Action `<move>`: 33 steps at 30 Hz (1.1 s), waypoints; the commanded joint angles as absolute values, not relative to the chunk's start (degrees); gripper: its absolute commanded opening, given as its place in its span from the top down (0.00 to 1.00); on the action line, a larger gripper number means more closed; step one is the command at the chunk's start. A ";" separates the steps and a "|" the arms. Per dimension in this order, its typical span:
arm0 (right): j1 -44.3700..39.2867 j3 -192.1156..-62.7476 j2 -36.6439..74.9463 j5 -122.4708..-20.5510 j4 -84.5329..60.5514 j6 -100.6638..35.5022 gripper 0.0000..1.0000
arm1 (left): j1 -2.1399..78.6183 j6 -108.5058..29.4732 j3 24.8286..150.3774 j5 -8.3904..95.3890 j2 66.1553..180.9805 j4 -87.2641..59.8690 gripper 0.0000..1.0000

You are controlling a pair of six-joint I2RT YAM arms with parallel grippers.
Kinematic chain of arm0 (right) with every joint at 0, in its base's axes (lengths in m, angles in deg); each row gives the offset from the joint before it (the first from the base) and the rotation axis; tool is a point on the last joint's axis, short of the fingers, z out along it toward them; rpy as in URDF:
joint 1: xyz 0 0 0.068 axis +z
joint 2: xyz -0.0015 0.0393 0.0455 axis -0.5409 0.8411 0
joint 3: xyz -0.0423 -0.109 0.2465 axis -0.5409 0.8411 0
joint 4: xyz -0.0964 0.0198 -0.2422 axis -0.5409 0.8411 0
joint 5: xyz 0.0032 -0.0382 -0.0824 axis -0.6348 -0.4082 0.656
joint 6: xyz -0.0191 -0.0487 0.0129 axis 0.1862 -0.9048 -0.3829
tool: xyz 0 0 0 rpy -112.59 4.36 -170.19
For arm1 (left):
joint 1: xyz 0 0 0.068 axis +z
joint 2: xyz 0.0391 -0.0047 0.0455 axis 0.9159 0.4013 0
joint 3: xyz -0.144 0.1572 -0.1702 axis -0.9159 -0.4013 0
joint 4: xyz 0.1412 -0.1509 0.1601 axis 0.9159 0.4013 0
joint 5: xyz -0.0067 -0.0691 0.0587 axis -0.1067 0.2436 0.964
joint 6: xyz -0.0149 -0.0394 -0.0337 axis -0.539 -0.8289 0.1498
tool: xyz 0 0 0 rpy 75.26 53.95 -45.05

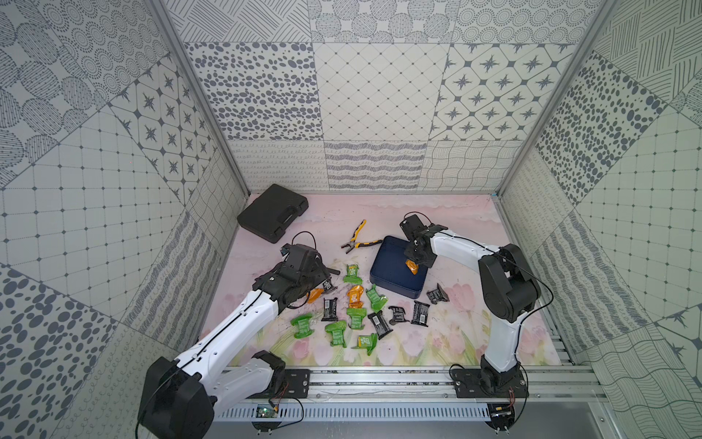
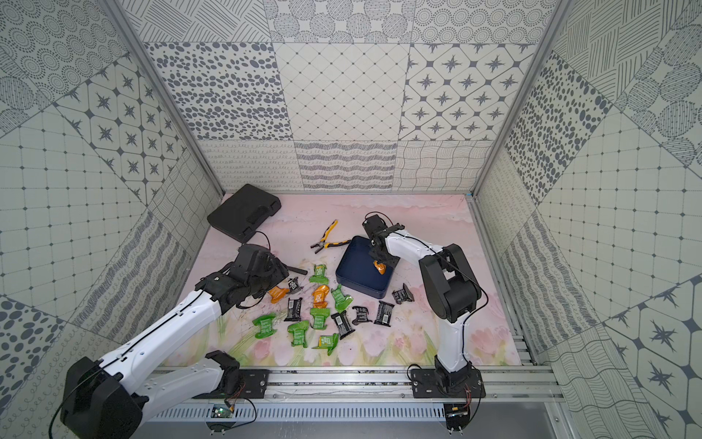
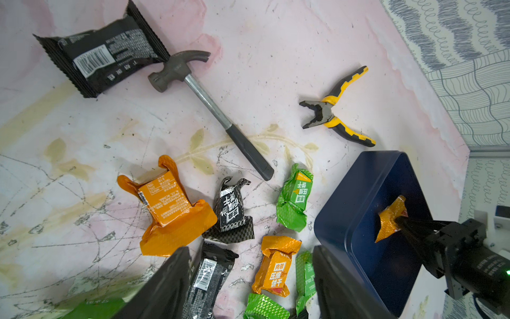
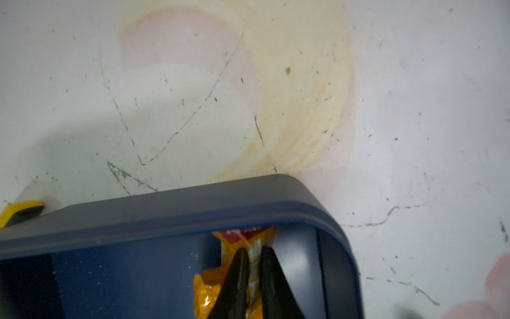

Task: Take the cookies out of the storage box
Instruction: Pick up the cookie from the storage box.

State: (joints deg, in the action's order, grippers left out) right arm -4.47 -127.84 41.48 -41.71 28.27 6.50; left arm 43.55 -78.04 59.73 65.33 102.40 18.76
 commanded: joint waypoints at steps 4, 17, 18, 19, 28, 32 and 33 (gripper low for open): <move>-4.89 -126.40 41.13 -42.81 25.46 5.82 0.99 | 43.86 -76.86 60.74 65.06 103.16 17.63 0.27; -4.73 -122.00 28.33 -47.01 24.82 1.33 1.00 | 43.98 -76.45 60.98 65.99 103.09 16.61 0.27; -4.75 -121.40 27.00 -47.11 24.90 1.22 1.00 | 44.00 -76.37 60.94 66.09 103.07 16.51 0.26; -4.77 -120.73 25.40 -47.07 25.14 1.00 1.00 | 44.01 -76.35 60.87 66.18 103.02 16.44 0.26; -8.84 -112.80 12.33 -41.76 30.21 1.29 1.00 | 44.29 -76.69 60.23 68.14 102.04 16.30 0.26; -14.47 -107.36 9.52 -42.95 30.61 2.15 1.00 | 44.40 -77.05 59.90 69.15 101.75 16.18 0.27; -15.49 -106.70 9.67 -43.34 30.58 2.09 1.00 | 44.42 -77.14 59.85 69.34 101.74 16.27 0.27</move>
